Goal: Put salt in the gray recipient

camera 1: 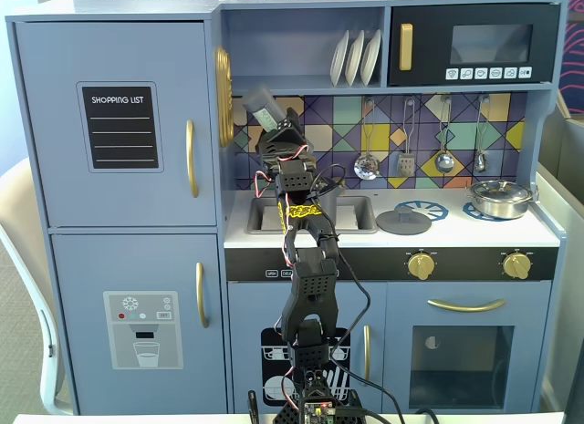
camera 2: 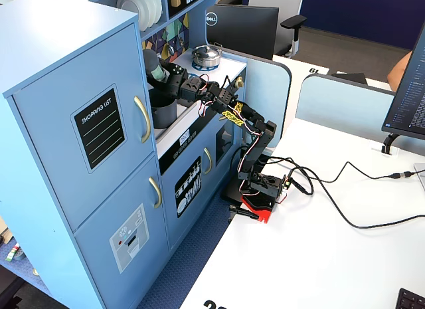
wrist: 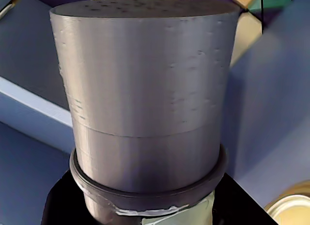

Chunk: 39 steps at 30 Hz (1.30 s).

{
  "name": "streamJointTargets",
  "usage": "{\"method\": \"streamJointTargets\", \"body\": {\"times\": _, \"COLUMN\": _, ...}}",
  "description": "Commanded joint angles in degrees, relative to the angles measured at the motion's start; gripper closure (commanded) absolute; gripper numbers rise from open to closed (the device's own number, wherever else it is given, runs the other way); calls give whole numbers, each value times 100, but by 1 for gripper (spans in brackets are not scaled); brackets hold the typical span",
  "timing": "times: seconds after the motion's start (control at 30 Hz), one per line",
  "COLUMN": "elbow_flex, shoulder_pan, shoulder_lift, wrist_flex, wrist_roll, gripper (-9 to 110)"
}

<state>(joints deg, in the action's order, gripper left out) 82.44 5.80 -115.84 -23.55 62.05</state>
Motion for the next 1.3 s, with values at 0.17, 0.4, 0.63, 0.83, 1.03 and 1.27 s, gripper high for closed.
{"method": "streamJointTargets", "body": {"times": 0.17, "elbow_flex": 404, "shoulder_pan": -791, "shoulder_lift": -325, "wrist_flex": -422, "wrist_roll": 457, "gripper": 101}}
{"method": "streamJointTargets", "body": {"times": 0.4, "elbow_flex": 439, "shoulder_pan": -589, "shoulder_lift": -308, "wrist_flex": -255, "wrist_roll": 519, "gripper": 101}}
{"method": "streamJointTargets", "body": {"times": 0.63, "elbow_flex": -123, "shoulder_pan": -123, "shoulder_lift": -272, "wrist_flex": 562, "wrist_roll": 343, "gripper": 101}}
{"method": "streamJointTargets", "body": {"times": 0.83, "elbow_flex": -457, "shoulder_pan": -53, "shoulder_lift": -167, "wrist_flex": 536, "wrist_roll": 255, "gripper": 101}}
{"method": "streamJointTargets", "body": {"times": 1.03, "elbow_flex": 53, "shoulder_pan": -510, "shoulder_lift": -211, "wrist_flex": 185, "wrist_roll": 396, "gripper": 101}}
{"method": "streamJointTargets", "body": {"times": 1.27, "elbow_flex": 861, "shoulder_pan": -729, "shoulder_lift": -431, "wrist_flex": 176, "wrist_roll": 369, "gripper": 101}}
